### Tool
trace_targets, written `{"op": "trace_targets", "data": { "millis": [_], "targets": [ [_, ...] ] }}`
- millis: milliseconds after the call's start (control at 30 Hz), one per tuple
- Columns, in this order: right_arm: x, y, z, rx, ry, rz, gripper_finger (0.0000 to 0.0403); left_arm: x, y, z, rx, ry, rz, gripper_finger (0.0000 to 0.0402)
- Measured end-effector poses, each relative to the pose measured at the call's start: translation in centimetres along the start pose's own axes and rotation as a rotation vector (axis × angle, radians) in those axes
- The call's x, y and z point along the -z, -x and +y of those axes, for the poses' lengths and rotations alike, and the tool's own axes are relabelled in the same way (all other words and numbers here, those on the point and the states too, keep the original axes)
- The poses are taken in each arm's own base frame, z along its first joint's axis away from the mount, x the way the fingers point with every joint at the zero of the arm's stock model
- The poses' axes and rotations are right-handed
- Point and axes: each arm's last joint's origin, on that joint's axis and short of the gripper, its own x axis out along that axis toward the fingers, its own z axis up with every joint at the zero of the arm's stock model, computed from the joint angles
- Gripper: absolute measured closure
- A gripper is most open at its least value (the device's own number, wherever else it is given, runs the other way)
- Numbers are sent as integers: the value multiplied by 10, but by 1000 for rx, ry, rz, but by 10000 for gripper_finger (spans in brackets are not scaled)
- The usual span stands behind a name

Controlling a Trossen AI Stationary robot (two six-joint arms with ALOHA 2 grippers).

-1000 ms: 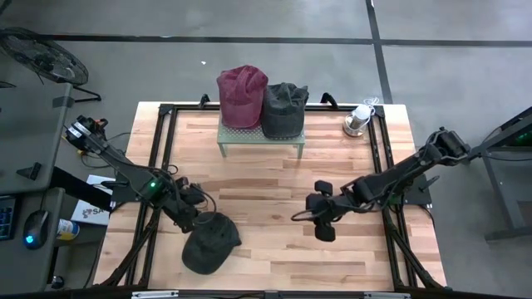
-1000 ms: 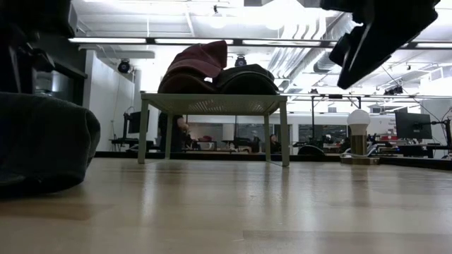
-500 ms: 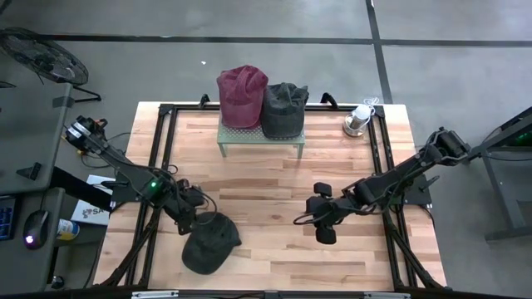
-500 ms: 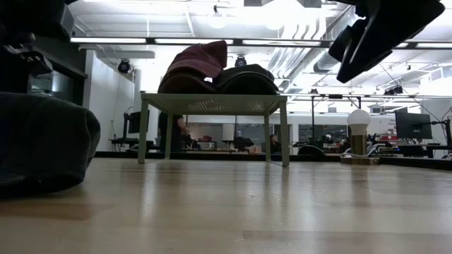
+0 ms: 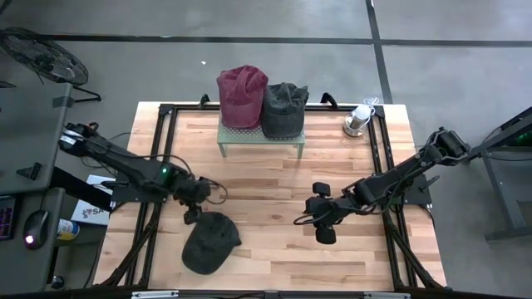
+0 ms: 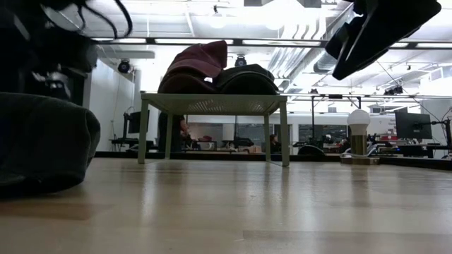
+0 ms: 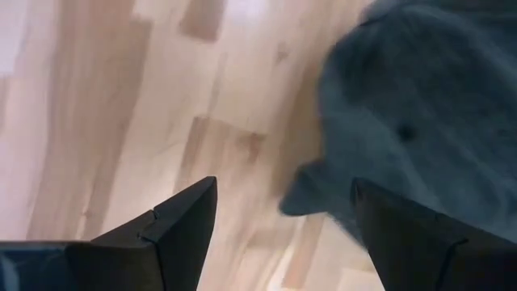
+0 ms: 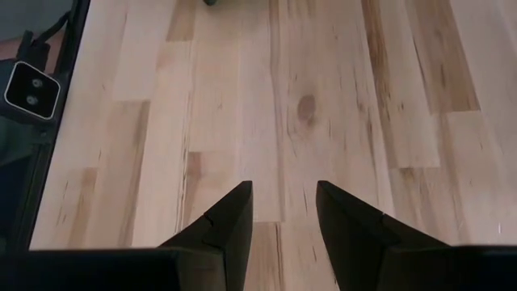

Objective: Pick & Place hat
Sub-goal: Stack the black caps on top of black cap on the shelf

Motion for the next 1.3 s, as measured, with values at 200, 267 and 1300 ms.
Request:
{"op": "trace_targets", "data": {
  "millis": [200,267,1300],
  "targets": [
    [0,0,0,0,15,0,272,-6,-3,15,27,26,5,121],
    [0,0,0,0,14,0,272,-10,-3,13,102,-5,-7,121],
    [-1,0,0,9,-15,-6,272,-5,-28,21,381,-85,-17,121]
  ]
}}
